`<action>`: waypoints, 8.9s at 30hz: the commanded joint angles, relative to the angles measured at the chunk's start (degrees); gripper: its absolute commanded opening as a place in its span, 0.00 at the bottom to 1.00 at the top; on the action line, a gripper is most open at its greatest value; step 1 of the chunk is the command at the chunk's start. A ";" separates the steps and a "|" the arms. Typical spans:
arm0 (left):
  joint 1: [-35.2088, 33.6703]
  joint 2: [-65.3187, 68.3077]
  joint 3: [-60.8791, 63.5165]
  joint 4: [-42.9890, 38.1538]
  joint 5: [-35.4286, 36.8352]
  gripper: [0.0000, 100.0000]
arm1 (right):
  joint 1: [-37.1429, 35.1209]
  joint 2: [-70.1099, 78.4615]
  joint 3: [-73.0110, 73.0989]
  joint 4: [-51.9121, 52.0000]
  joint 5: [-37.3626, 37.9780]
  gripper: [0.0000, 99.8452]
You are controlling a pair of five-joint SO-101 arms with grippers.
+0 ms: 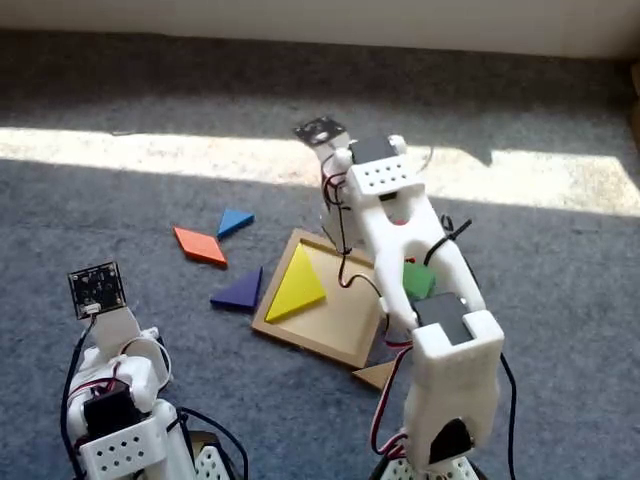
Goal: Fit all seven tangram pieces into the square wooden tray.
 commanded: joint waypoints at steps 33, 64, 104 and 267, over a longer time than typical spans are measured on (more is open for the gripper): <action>-0.92 -1.45 0.57 -0.97 -0.09 0.01 | 5.85 20.35 -26.77 4.18 -1.41 0.20; -0.75 -1.45 0.66 -0.97 -0.09 0.01 | 5.23 28.79 -31.25 16.13 1.32 0.26; -0.66 -1.45 0.66 -0.97 -0.09 0.01 | 14.02 5.05 -27.82 17.36 4.66 0.20; -0.75 -1.45 0.66 -1.05 0.00 0.01 | -12.70 -2.95 -2.95 17.63 7.30 0.27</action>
